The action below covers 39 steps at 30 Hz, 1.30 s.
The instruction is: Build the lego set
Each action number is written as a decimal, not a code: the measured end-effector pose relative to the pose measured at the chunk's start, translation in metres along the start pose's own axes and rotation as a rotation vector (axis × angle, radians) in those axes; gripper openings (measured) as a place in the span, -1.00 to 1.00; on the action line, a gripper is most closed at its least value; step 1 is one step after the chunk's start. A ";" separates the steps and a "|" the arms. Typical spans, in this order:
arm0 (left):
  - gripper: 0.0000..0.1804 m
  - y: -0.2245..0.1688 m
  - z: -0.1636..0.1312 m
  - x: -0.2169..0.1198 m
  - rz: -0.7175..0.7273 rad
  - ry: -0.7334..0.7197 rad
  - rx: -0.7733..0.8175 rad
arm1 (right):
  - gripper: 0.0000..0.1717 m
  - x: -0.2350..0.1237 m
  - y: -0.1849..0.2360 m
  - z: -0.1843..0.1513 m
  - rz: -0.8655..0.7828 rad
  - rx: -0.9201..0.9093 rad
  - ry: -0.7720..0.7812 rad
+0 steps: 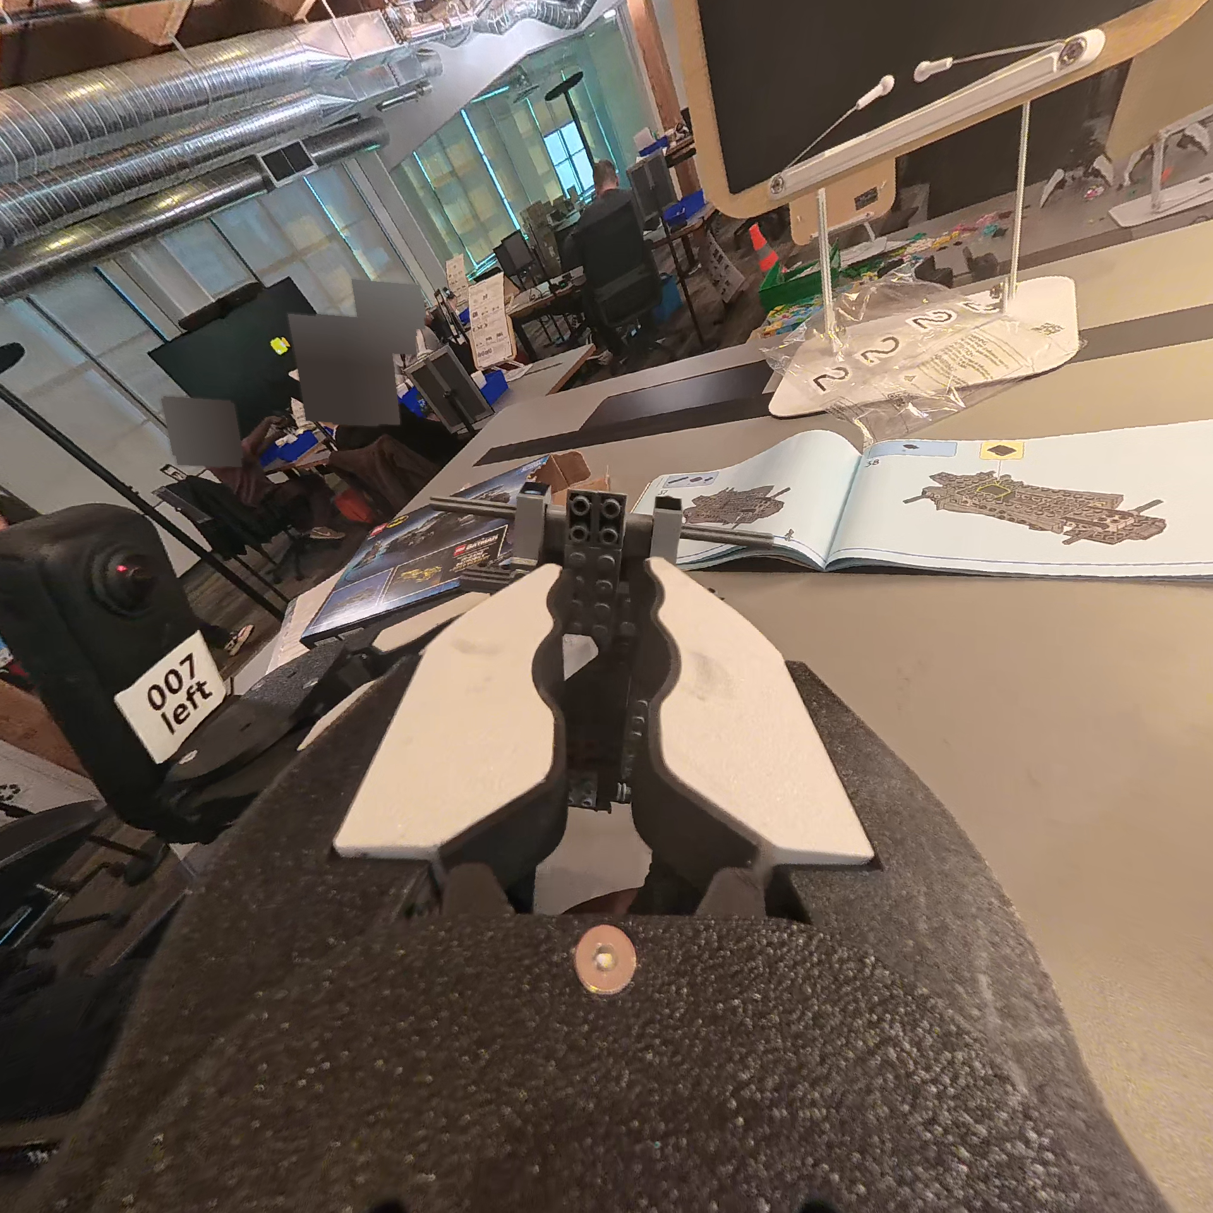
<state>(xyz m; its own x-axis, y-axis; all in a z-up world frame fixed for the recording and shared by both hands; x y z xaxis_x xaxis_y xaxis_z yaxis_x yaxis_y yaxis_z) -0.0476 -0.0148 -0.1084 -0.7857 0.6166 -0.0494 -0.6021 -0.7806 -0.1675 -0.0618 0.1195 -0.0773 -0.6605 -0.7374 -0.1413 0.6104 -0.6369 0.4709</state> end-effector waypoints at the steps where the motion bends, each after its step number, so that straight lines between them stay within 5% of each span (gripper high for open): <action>1: -0.61 0.000 0.000 0.000 0.003 -0.001 0.003 | -0.78 0.000 0.000 0.000 -0.002 0.000 -0.002; 39: -0.62 -0.004 -0.002 0.007 -0.022 0.074 0.069 | -0.81 0.003 -0.003 0.004 -0.027 -0.018 -0.008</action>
<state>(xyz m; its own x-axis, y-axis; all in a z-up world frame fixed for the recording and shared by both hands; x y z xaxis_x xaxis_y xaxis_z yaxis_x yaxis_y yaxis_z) -0.0504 -0.0076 -0.1105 -0.7610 0.6378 -0.1190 -0.6296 -0.7702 -0.1017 -0.0674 0.1195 -0.0757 -0.6798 -0.7185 -0.1470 0.6001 -0.6602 0.4517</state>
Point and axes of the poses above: each gripper's, where its closed fingertips meet, x out along the fingers, z out of its top, y = z × x across the jaws, the point moved 9 cm from there along -x, back along the fingers, and after that the axes turned 3 degrees about x, right-handed, at the moved point
